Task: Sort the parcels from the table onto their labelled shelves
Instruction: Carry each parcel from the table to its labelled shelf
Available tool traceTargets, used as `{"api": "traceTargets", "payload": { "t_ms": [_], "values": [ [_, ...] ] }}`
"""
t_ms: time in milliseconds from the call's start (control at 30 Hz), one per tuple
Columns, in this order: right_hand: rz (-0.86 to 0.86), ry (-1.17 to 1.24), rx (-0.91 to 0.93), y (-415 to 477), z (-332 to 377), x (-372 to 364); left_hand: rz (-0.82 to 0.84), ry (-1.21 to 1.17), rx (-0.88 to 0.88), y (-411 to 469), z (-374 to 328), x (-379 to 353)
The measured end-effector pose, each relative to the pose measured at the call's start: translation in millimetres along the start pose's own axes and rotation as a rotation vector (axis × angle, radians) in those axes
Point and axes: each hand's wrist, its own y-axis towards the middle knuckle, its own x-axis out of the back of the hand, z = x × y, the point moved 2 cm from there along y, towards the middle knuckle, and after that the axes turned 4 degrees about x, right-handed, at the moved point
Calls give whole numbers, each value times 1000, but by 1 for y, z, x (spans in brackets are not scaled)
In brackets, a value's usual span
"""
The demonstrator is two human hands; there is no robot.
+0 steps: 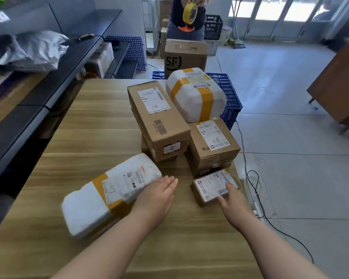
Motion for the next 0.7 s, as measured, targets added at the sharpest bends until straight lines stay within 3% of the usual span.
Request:
{"api": "traceTargets", "payload": {
  "t_ms": [200,467,700],
  "values": [
    [47,-14,33,35,-43,25,171,-26,265,43,-56,-46],
    [199,35,95,61,-77,22,286,-50,415,79,-76,-92],
    [184,143,94,68,-94,10,205,-165,493,84,-85,-114]
  ]
}}
